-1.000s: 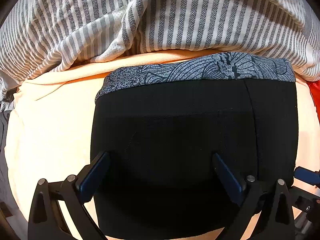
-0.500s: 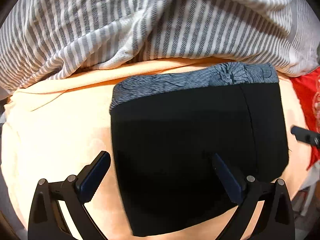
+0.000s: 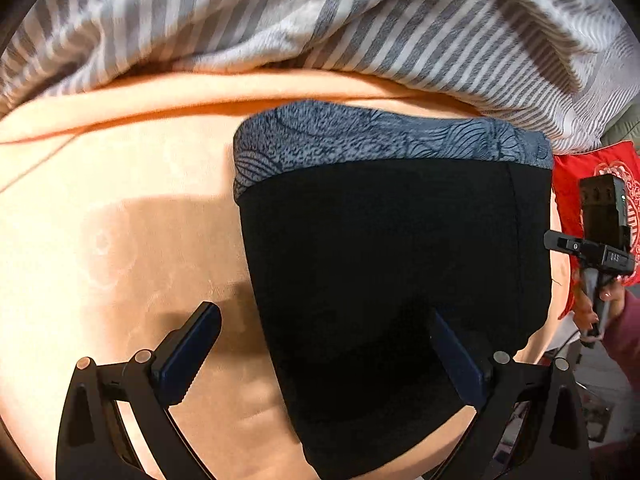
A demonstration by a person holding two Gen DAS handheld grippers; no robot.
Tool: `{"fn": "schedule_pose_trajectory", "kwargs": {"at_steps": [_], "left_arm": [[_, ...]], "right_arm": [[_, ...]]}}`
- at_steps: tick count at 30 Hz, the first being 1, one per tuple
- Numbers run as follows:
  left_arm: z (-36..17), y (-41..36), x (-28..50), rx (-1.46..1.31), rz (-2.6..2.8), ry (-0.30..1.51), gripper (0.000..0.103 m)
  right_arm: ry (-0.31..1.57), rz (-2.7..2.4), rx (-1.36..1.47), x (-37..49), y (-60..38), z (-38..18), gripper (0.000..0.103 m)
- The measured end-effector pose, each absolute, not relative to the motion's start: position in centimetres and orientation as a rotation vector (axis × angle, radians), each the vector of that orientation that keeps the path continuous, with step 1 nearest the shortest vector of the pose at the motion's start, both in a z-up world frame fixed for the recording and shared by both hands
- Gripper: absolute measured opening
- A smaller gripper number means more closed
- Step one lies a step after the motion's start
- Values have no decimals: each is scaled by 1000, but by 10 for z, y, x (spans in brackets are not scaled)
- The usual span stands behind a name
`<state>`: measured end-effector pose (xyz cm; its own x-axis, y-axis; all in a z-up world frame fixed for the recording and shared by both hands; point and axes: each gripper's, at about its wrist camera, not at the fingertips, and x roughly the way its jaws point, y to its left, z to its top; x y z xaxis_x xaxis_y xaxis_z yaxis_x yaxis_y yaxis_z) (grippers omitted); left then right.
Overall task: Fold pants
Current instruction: 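Grasp the end of the stack with the right tool and lift it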
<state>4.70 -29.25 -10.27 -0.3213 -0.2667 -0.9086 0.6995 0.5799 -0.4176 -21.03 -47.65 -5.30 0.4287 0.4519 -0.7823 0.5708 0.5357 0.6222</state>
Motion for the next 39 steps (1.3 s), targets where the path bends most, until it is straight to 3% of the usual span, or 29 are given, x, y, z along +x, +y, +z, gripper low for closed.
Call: {"fn": "schedule_pose_trajectory", "kwargs": {"at_steps": [15,18,20,22,24,31,39], "left_arm": [[-135,-309,56,238,-1027,1697,102],[-125,-306,45,243,-1007,1654,92],[-112,-308,40,243,-1007,1626,81],[-103,-306,39,242,-1001,1606,72],[-91,-304,36,233,-1002,1582,66],[-53,-291,37,237,-1013,1554,66],[-22,-293,-34,269,-1023,1527,66]], "right_arm": [[1119,68,1251,-202,-498,-85,78],[1129,16,1314,-207,-500,-84,65],[1110,4,1333,-212,-500,-79,48],[1085,-1,1352,-218,-500,-72,43],[1071,-1,1355,-218,-496,-62,42],[1002,35,1395,-238,-483,-28,41],[979,25,1365,-285,-468,12,41]]}}
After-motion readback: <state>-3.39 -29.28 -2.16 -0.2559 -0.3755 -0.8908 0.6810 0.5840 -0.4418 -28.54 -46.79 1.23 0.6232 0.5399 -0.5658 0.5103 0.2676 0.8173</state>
